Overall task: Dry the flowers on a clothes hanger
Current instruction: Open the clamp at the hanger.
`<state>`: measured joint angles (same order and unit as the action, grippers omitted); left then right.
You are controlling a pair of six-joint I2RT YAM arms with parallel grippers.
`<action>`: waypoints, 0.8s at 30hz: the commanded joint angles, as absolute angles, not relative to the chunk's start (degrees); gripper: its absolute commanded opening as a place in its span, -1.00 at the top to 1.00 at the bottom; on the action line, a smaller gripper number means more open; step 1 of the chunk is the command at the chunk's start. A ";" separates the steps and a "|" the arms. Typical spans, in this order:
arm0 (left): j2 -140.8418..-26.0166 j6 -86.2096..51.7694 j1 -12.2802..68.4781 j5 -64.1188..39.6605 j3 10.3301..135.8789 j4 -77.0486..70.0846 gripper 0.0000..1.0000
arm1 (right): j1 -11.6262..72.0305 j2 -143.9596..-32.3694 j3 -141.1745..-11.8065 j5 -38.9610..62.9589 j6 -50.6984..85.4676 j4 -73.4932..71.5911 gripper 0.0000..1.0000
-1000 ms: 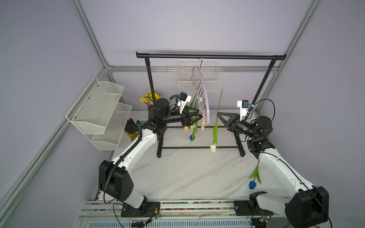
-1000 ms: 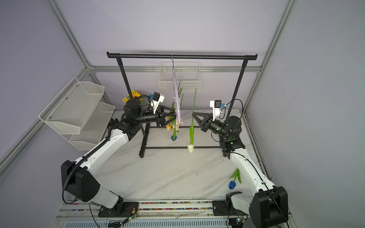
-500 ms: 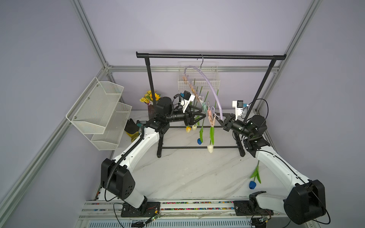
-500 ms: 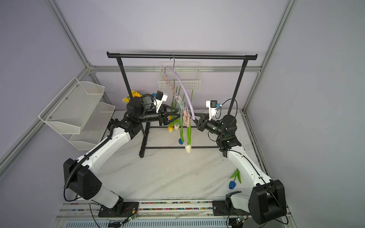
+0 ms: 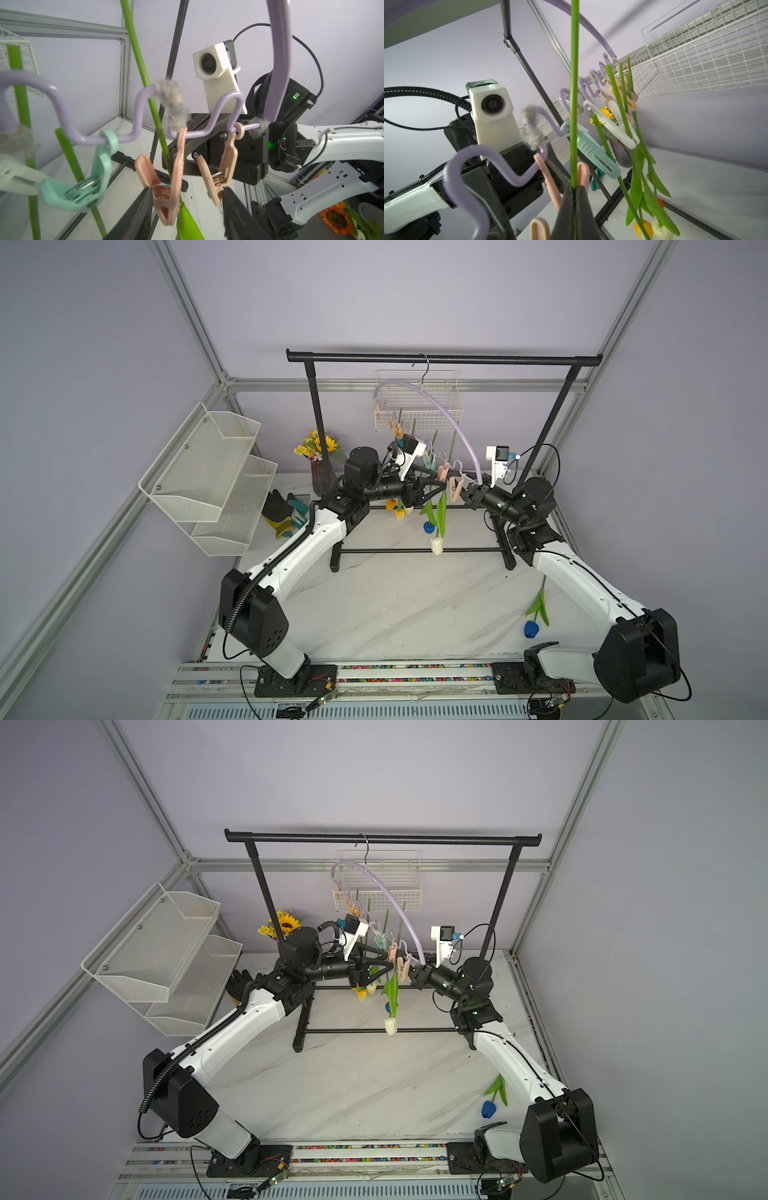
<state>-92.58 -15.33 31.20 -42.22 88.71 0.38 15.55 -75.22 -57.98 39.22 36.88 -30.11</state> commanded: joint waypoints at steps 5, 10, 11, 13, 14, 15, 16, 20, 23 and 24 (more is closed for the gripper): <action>-93.60 -14.68 31.11 -37.97 91.82 -0.12 -0.33 | 15.99 -75.41 -59.50 37.71 36.56 -31.32 1.00; -94.67 -14.41 31.16 -38.51 93.74 0.61 -0.34 | 15.98 -75.66 -59.53 37.62 36.69 -31.52 1.00; -94.98 -14.49 31.18 -38.91 94.09 0.62 -0.33 | 15.94 -75.76 -59.52 37.66 36.82 -31.66 1.00; -95.51 -15.06 31.12 -40.55 94.80 0.20 -0.32 | 15.91 -76.09 -59.67 37.81 36.89 -31.80 1.00; -95.77 -15.29 31.12 -41.12 95.04 -0.06 -0.31 | 15.97 -76.23 -59.64 37.88 37.04 -31.86 1.00; -96.01 -15.54 31.12 -41.75 95.28 -0.29 -0.30 | 15.96 -76.31 -59.59 38.01 37.10 -31.99 1.00; -96.24 -15.71 31.16 -42.24 95.63 -0.35 -0.29 | 15.93 -76.39 -59.64 38.17 37.25 -32.12 1.00; -96.97 -15.82 31.51 -42.85 96.74 -0.06 -0.27 | 15.93 -76.70 -59.68 38.39 37.52 -32.44 1.00; -97.38 -15.42 31.73 -43.29 97.64 0.69 -0.27 | 15.98 -76.82 -59.85 38.63 37.79 -32.64 1.00; -97.46 -15.37 31.77 -43.22 97.76 0.95 -0.26 | 15.96 -76.82 -59.90 38.67 37.81 -32.75 1.00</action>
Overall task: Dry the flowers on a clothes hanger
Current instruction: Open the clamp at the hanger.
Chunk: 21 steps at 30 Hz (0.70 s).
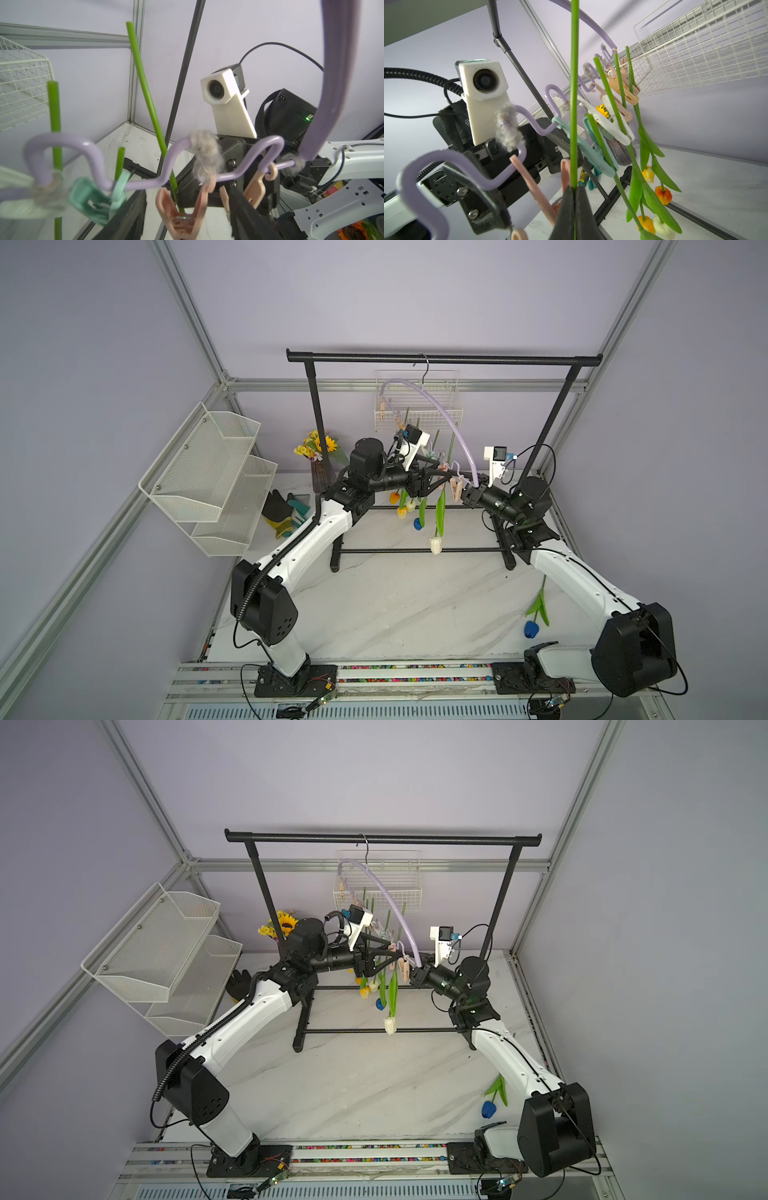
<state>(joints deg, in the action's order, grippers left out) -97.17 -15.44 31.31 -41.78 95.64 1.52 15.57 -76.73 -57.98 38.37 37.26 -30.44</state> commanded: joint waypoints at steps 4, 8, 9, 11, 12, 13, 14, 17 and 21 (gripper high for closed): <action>-97.42 -15.35 31.89 -43.34 97.87 1.16 -0.19 | 15.96 -76.90 -59.92 38.58 38.13 -32.76 1.00; -97.31 -14.48 32.24 -42.42 98.14 2.91 -0.10 | 15.94 -76.65 -59.81 38.61 38.32 -32.70 1.00; -97.24 -14.26 32.34 -42.03 98.16 3.15 -0.07 | 15.95 -76.64 -59.76 38.58 38.32 -32.82 1.00; -97.08 -14.32 32.34 -41.88 98.08 3.41 0.00 | 15.95 -76.42 -59.63 38.52 38.41 -32.71 1.00; -97.11 -14.33 32.34 -41.84 98.11 3.43 0.02 | 15.94 -76.39 -59.66 38.50 38.41 -32.74 1.00; -97.07 -14.41 32.34 -41.87 98.17 3.44 0.05 | 15.99 -76.32 -59.60 38.52 38.41 -32.73 1.00; -97.04 -14.50 32.34 -41.86 98.26 3.51 0.07 | 15.92 -76.22 -59.57 38.54 38.35 -32.65 1.00; -96.98 -14.75 32.30 -41.84 98.35 3.41 0.13 | 15.95 -75.92 -59.51 38.50 38.33 -32.35 1.00; -96.86 -15.07 32.30 -41.85 98.62 3.35 0.28 | 15.98 -75.40 -59.06 38.23 38.14 -31.93 1.00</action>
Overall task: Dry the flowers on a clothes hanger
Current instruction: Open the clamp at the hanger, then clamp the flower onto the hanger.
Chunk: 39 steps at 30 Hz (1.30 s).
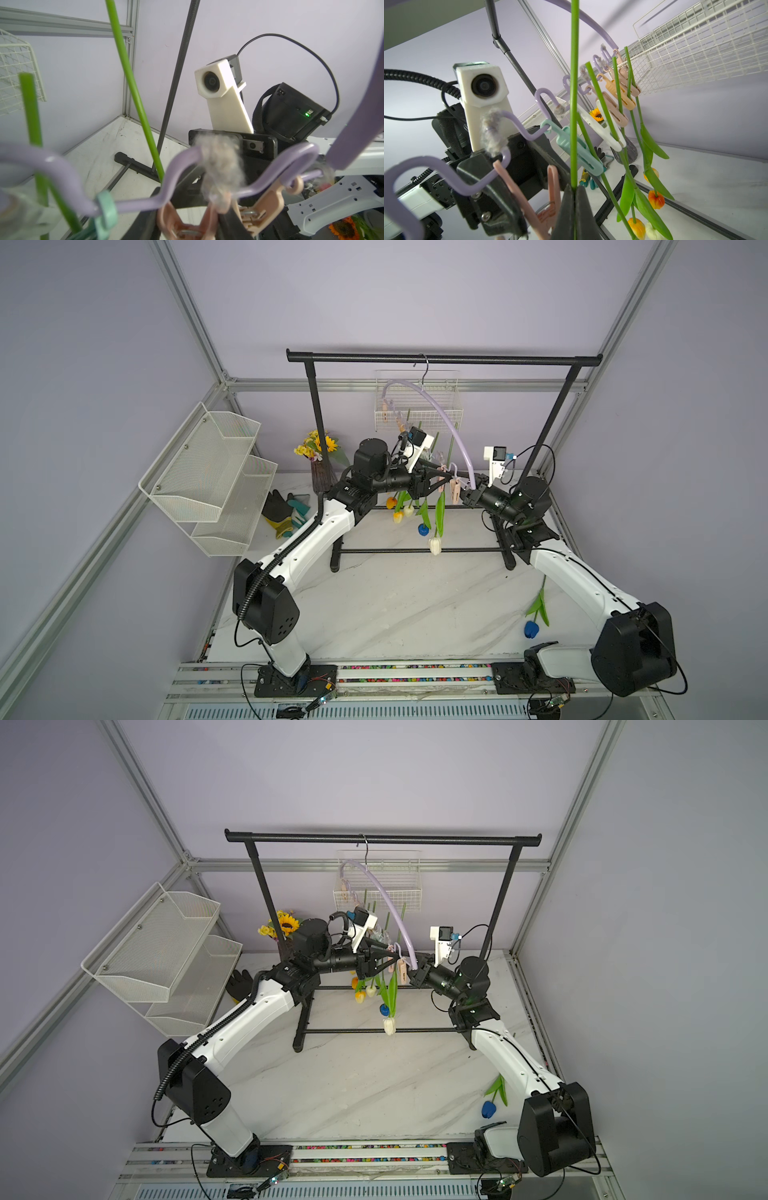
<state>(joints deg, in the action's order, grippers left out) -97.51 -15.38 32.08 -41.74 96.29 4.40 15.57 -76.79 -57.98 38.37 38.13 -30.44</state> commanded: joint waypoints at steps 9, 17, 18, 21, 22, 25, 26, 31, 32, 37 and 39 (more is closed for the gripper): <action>-96.52 -15.55 32.59 -41.49 98.82 2.65 0.49 | 15.97 -73.98 -56.76 36.98 38.73 -32.27 1.00; -96.80 -15.98 32.92 -40.97 99.35 2.03 0.63 | 16.11 -72.49 -50.03 32.42 45.50 -39.77 1.00; -96.85 -16.06 33.03 -40.94 99.43 2.02 0.64 | 16.32 -72.45 -49.08 32.20 46.15 -40.98 1.00; -96.95 -16.33 33.05 -40.57 99.47 1.69 0.69 | 16.94 -72.52 -46.65 32.20 47.52 -43.72 1.00; -96.94 -16.49 33.02 -40.44 99.45 1.48 0.70 | 17.25 -72.71 -45.94 32.42 47.89 -44.72 1.00; -96.97 -16.92 33.05 -39.89 99.28 0.64 0.76 | 18.05 -73.45 -43.90 34.28 49.31 -49.39 1.00; -96.89 -17.03 33.02 -39.72 99.13 0.25 0.78 | 18.32 -73.59 -43.38 34.72 49.72 -50.89 1.00; -96.74 -17.49 33.02 -38.81 98.72 -0.60 0.84 | 19.23 -74.00 -41.40 36.99 49.87 -54.90 1.00; -96.80 -17.54 33.04 -38.81 98.71 -0.70 0.84 | 19.37 -74.15 -41.18 37.47 49.87 -55.38 1.00; -96.92 -17.62 33.04 -38.17 98.68 -0.68 0.86 | 19.61 -74.17 -39.93 38.21 49.75 -56.82 1.00; -96.94 -17.61 33.04 -37.99 98.53 -0.80 0.86 | 19.76 -74.10 -39.53 38.23 49.58 -56.60 1.00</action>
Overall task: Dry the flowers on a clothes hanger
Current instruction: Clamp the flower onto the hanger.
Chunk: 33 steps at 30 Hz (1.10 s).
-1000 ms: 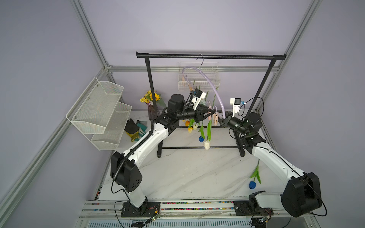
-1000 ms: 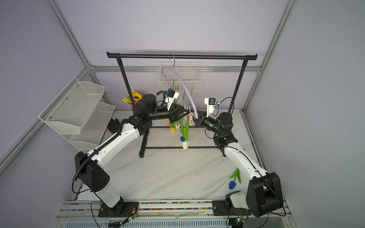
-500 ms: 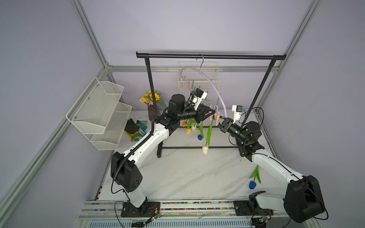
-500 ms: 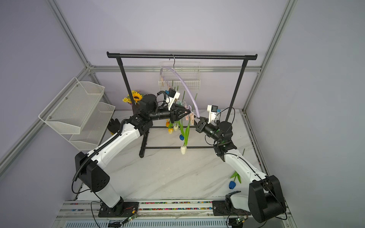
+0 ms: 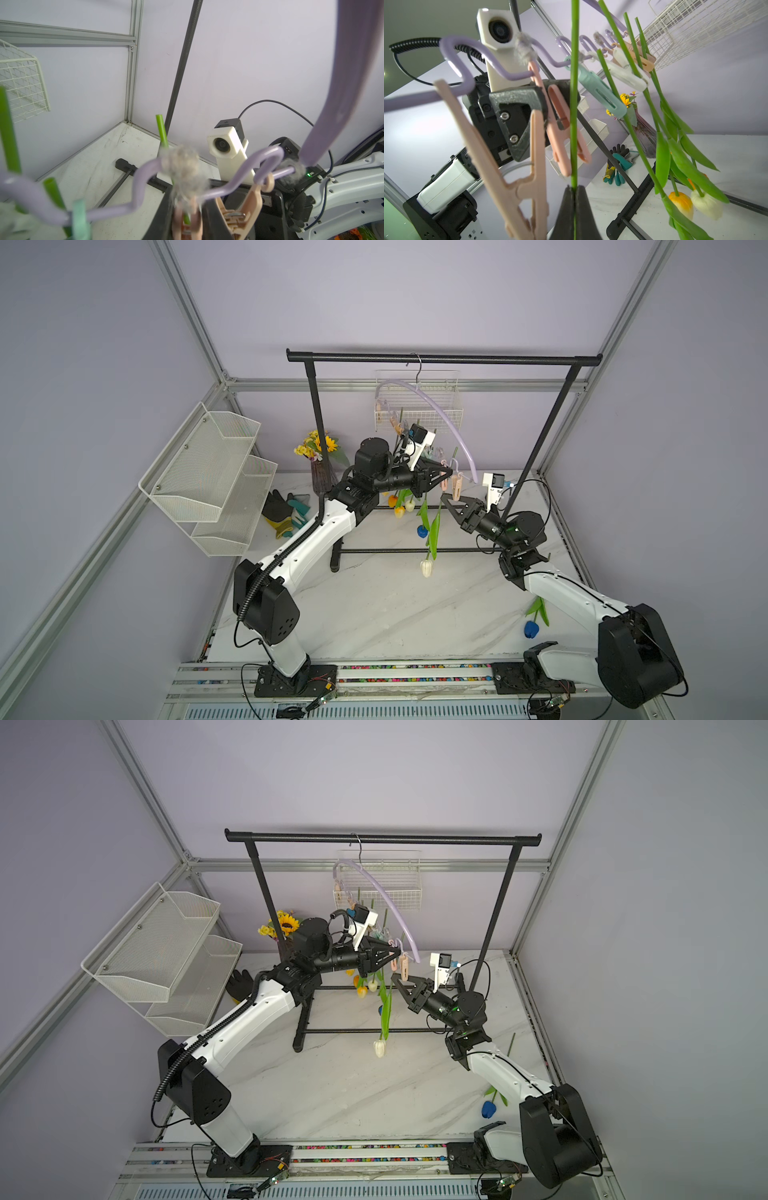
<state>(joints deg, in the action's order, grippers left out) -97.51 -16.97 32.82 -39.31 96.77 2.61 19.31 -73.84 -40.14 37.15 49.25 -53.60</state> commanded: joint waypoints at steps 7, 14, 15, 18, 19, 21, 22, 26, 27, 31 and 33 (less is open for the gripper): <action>-97.36 -18.72 33.06 -38.57 98.29 -2.36 0.86 | 19.97 -74.62 -38.84 38.41 49.46 -56.83 1.00; -97.90 -19.30 33.22 -38.67 98.40 -2.91 0.86 | 20.58 -75.58 -38.55 36.20 51.11 -58.71 1.00; -98.03 -19.36 33.21 -38.67 98.45 -3.14 0.87 | 20.84 -75.82 -38.63 35.78 51.39 -59.49 1.00; -98.43 -19.67 33.31 -38.67 98.64 -3.19 0.87 | 21.54 -76.70 -38.98 35.46 52.61 -62.14 1.00; -98.48 -19.67 33.31 -38.67 98.76 -3.20 0.87 | 21.71 -76.97 -39.01 35.50 53.11 -62.99 1.00; -98.70 -19.60 33.39 -38.67 98.92 -3.23 0.87 | 21.95 -77.42 -39.19 35.46 53.77 -64.43 1.00; -98.78 -19.62 33.40 -38.65 98.88 -3.20 0.87 | 22.10 -77.59 -39.42 35.44 53.96 -64.59 1.00; -98.93 -19.61 33.43 -38.62 99.06 -3.16 0.87 | 22.25 -77.87 -39.90 35.33 53.81 -64.45 1.00; -99.02 -19.58 33.44 -38.66 99.07 -3.09 0.87 | 22.24 -77.87 -39.90 35.33 53.65 -64.38 1.00; -98.78 -19.13 33.48 -38.58 99.07 -2.59 0.87 | 22.28 -77.78 -39.98 34.85 52.92 -63.18 1.00; -98.60 -18.99 33.44 -38.66 99.01 -2.77 0.79 | 22.29 -77.71 -40.14 34.72 52.68 -62.80 1.00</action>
